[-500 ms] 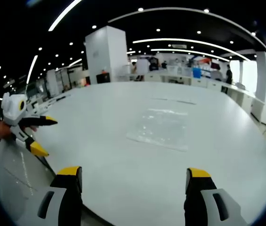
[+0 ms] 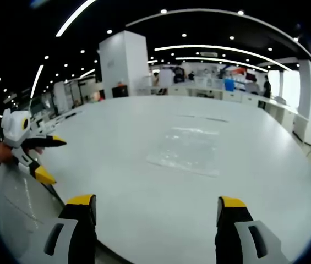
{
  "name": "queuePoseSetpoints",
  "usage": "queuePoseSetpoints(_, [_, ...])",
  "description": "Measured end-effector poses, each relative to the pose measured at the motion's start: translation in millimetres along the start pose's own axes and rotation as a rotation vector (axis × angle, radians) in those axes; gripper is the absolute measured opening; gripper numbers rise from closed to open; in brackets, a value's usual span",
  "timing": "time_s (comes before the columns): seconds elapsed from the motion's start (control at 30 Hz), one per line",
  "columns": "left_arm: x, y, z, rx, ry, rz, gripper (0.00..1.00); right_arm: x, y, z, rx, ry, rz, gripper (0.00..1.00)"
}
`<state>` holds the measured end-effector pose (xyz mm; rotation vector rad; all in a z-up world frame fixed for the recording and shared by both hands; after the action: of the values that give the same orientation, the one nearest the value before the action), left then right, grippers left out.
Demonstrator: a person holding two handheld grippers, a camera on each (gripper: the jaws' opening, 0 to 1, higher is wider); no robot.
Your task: Open the resealable bag by pulling the two sides of the seal apart until the entire bag opening is separated and visibly accessible.
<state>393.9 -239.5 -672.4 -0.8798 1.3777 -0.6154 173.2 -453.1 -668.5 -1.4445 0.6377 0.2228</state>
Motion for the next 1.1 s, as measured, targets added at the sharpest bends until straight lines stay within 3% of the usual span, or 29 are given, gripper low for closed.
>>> queuePoseSetpoints(1.1, [0.0, 1.0, -1.0, 0.012, 0.004, 0.008, 0.92, -1.5, -0.4, -2.2, 0.004, 0.02, -0.008, 0.9])
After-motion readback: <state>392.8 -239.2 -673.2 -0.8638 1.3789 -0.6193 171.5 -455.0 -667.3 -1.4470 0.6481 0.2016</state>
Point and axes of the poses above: the point that each gripper's makers call its tool centre point, and the gripper's own axes: x roughly forward along the fingers, z roughly to its left, y roughly out of its underside, the point moved 8 cm from there along -x, roughly backward along the fingers, and after that the axes turned 6 degrees about -x, right-handed, at the moved point
